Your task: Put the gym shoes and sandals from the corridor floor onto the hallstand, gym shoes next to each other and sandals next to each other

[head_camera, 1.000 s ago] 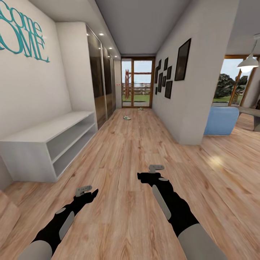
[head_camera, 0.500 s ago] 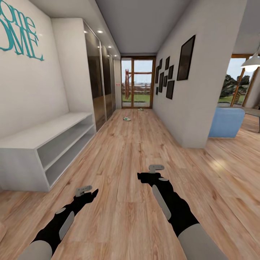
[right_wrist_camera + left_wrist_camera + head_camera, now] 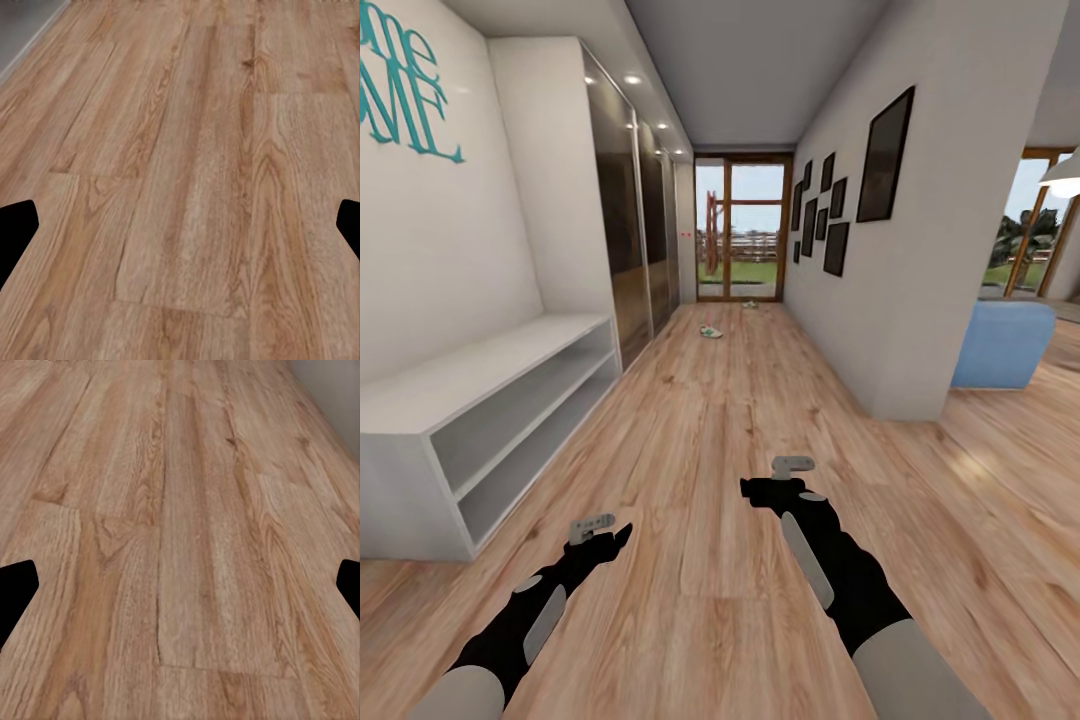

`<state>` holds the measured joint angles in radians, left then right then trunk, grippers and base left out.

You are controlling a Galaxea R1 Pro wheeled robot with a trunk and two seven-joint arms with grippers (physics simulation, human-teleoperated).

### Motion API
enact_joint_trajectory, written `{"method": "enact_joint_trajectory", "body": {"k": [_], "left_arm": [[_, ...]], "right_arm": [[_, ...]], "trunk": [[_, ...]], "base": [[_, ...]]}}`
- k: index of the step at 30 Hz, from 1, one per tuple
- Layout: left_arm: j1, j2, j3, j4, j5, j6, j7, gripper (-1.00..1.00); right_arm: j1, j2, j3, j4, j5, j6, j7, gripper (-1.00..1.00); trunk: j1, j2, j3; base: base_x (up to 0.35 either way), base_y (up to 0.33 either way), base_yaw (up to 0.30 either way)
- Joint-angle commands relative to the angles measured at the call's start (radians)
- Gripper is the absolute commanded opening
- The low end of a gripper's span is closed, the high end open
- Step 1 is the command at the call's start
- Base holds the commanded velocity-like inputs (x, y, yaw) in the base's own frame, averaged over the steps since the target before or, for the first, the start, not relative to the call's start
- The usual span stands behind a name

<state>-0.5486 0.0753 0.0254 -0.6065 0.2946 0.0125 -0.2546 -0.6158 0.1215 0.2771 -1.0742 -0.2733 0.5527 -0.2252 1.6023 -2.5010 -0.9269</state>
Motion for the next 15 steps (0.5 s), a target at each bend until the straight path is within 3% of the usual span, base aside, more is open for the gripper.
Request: {"method": "enact_joint_trajectory", "body": {"k": [1, 15], "left_arm": [[-0.001, 0.0, 0.002, 0.001, 0.008, 0.001, -0.006, 1.0], [0.0, 0.0, 0.002, 0.001, 0.008, 0.001, -0.006, 1.0]], "right_arm": [[0.0, 0.0, 0.002, -0.001, -0.01, 0.003, -0.01, 1.0], [-0.001, 0.0, 0.002, -0.001, -0.01, 0.003, -0.01, 1.0]], "trunk": [[0.0, 0.0, -0.001], [0.0, 0.0, -0.001]], "base": [[0.347, 0.0, 0.0], [0.347, 0.0, 0.0]]}}
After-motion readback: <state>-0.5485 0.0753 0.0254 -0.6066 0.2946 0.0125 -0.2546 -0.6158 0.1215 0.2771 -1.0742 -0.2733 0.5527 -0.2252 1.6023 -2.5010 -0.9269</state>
